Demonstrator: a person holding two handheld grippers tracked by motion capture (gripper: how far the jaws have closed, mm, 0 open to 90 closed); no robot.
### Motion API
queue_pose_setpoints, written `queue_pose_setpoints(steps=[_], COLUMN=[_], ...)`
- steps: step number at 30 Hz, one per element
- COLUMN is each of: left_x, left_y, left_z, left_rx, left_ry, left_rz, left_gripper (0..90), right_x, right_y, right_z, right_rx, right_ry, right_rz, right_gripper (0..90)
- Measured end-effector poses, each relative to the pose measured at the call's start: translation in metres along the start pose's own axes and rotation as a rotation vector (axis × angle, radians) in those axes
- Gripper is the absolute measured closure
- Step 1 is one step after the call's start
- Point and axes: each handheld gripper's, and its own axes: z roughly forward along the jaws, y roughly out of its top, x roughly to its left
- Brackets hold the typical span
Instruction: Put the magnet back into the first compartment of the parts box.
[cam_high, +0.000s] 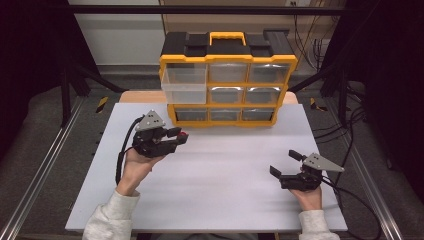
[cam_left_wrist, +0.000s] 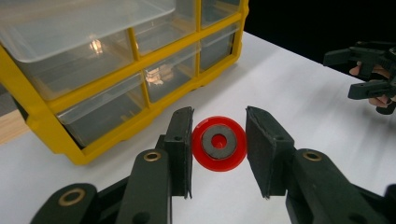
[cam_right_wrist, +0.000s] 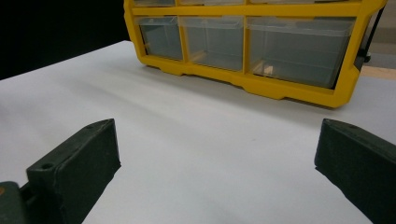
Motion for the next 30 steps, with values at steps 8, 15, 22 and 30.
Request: queue_pose_setpoints(steps=[8,15,22,30], left_x=[0.007,0.010,0.010,0.015], left_y=[0.007,0.016,0.026,0.038], left_z=[-0.008,-0.012,-0.014,-0.019], left_rx=[-0.013,-0.026,-0.032,-0.036], left_ry=[0.013,0.017,0.023,0.035], left_rz=[-0.005,-0.006,0.012,0.013], left_gripper=[62.3,62.3,62.3,62.3], right_x=[0.000,0.000,0.000,0.000], right_y=[0.000,0.000,0.000,0.000], right_z=[0.000,0.001,0.000,0.000], right_rx=[-0.001,0.002,0.003,0.002], right_ry=[-0.001,0.001,0.000,0.000], right_rz=[0.000,0.001,0.000,0.000], right_gripper=[0.3,0.3,0.3,0.3])
